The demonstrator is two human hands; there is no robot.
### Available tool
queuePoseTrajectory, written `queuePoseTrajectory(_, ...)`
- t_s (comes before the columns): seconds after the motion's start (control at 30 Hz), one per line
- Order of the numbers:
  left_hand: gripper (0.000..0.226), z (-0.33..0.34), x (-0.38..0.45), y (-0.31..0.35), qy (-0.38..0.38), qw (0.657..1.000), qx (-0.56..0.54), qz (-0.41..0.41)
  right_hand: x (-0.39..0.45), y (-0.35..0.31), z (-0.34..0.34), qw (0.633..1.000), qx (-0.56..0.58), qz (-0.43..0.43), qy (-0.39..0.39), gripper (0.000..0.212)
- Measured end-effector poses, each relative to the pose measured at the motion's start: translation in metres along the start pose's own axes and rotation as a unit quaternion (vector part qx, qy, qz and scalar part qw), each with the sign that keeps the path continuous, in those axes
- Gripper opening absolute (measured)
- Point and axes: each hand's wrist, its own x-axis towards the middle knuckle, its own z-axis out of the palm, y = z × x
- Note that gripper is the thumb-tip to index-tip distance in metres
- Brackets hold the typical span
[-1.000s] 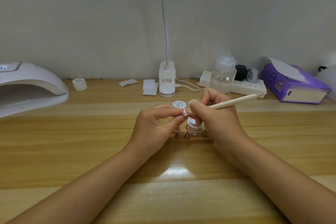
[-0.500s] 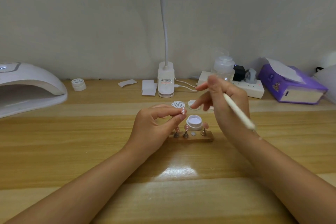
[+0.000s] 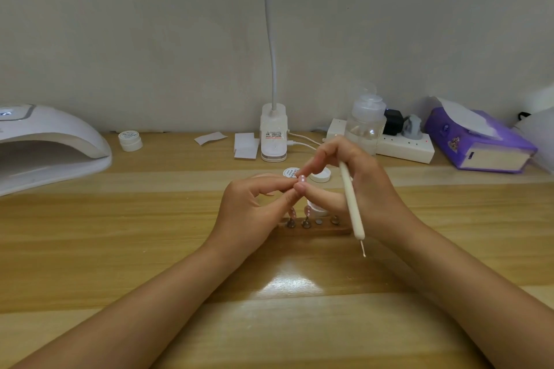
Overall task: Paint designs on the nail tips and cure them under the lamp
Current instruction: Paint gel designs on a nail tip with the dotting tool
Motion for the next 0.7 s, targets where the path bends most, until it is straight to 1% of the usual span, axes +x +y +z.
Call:
queuePoseTrajectory(0.03, 0.023, 0.0, 0.0, 0.0, -0.001, 1.0, -0.007, -0.002, 0.001, -0.001, -0.001, 1.0, 0.008, 0.006, 0.007, 0.029)
queuePoseTrajectory(0.1, 0.03, 0.0, 0.0, -0.001, -0.006, 1.0, -0.015, -0.005, 0.004, -0.002, -0.004, 0.999, 0.023, 0.014, 0.031, 0.03)
queuePoseTrajectory(0.2, 0.036, 0.0, 0.0, -0.002, -0.022, 1.0, 0.001, -0.005, 0.005, -0.001, -0.012, 0.997, 0.041, 0.032, 0.062, 0.03)
queuePoseTrajectory(0.3, 0.037, 0.001, 0.0, -0.004, -0.04, 0.999, 0.016, 0.008, -0.005, 0.003, -0.017, 0.997, 0.022, 0.045, 0.061, 0.03)
queuePoseTrajectory(0.43, 0.048, -0.001, -0.001, -0.007, -0.075, 0.996, 0.05, 0.005, -0.025, 0.012, -0.014, 0.995, 0.007, 0.065, 0.074, 0.031)
queuePoseTrajectory(0.53, 0.056, -0.006, -0.001, -0.01, -0.123, 0.987, 0.1, 0.004, -0.03, 0.016, -0.01, 0.996, 0.008, 0.065, 0.065, 0.034)
queuePoseTrajectory(0.7, 0.053, -0.008, -0.001, -0.014, -0.162, 0.979, 0.12, -0.026, -0.033, 0.019, -0.007, 0.999, -0.005, 0.044, 0.029, 0.028)
